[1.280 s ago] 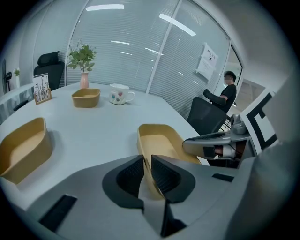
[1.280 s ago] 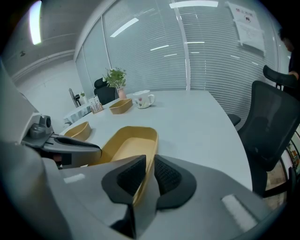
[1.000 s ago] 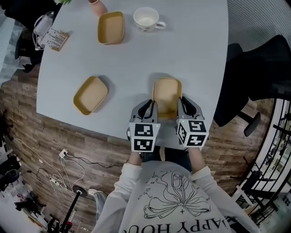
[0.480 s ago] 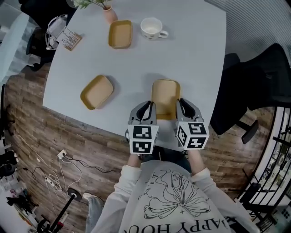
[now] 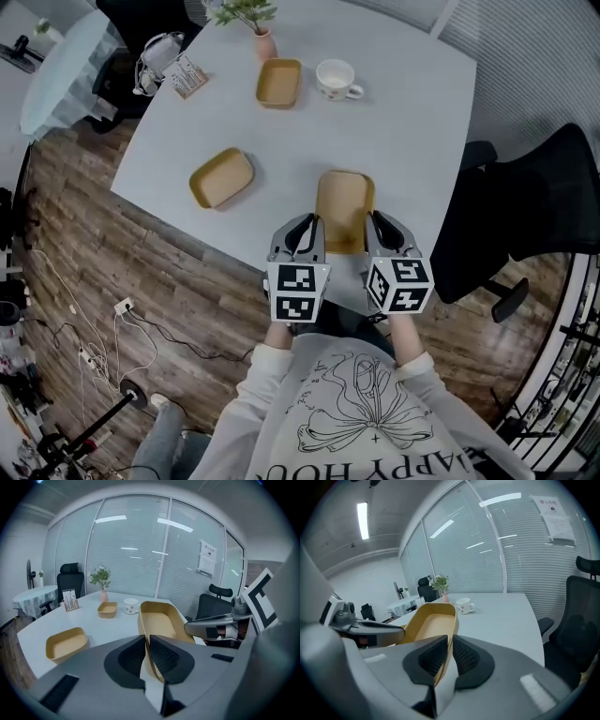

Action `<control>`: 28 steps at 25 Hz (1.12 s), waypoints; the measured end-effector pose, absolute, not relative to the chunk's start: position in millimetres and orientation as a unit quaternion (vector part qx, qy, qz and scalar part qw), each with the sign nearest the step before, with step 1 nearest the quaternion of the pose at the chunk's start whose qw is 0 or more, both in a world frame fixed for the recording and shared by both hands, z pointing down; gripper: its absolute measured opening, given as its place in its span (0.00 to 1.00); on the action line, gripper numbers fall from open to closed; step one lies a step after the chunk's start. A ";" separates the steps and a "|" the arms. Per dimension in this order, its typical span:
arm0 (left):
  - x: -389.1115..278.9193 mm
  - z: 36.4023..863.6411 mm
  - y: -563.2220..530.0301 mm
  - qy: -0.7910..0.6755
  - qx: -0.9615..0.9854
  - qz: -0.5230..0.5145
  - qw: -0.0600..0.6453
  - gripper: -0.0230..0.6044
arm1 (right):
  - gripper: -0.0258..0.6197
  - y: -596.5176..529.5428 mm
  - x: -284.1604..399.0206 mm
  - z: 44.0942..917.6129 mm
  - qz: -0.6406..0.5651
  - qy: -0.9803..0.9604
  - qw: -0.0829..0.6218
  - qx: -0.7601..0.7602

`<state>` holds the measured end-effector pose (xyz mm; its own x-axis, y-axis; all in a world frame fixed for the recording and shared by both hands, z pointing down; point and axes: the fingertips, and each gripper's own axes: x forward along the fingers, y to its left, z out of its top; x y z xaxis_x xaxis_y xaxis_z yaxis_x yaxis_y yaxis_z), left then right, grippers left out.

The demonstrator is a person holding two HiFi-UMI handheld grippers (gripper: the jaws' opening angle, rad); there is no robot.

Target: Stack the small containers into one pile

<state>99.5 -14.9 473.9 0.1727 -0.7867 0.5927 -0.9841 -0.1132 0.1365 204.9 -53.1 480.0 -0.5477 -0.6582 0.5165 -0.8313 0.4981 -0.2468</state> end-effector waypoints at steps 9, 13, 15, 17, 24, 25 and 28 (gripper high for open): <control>78.6 445.6 21.9 -0.671 0.679 0.171 0.242 0.09 | 0.11 -25.7 180.7 455.6 0.225 -0.882 0.167 0.378; 67.9 436.9 42.6 -0.696 0.657 0.164 0.237 0.09 | 0.11 -10.4 167.1 447.8 0.217 -0.898 0.164 0.345; 61.4 433.7 50.8 -0.707 0.647 0.163 0.236 0.09 | 0.11 -5.3 159.0 445.3 0.215 -0.904 0.164 0.331; 53.2 431.3 58.4 -0.716 0.638 0.162 0.235 0.09 | 0.11 -0.3 149.3 443.6 0.214 -0.909 0.164 0.319; 25.0 428.4 80.9 -0.737 0.614 0.156 0.235 0.09 | 0.11 18.3 119.3 440.1 0.211 -0.921 0.162 0.283; 21.2 428.6 82.2 -0.739 0.612 0.156 0.234 0.09 | 0.11 19.6 115.5 440.5 0.210 -0.922 0.163 0.280; 10.5 430.9 82.4 -0.741 0.611 0.154 0.231 0.09 | 0.11 19.8 104.8 443.0 0.207 -0.924 0.163 0.277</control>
<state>10.5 82.4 430.9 -0.1463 -0.8352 0.5302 -0.9773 0.2052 0.0536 104.8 19.8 443.0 -0.7935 -0.4450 0.4152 -0.5796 0.7607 -0.2923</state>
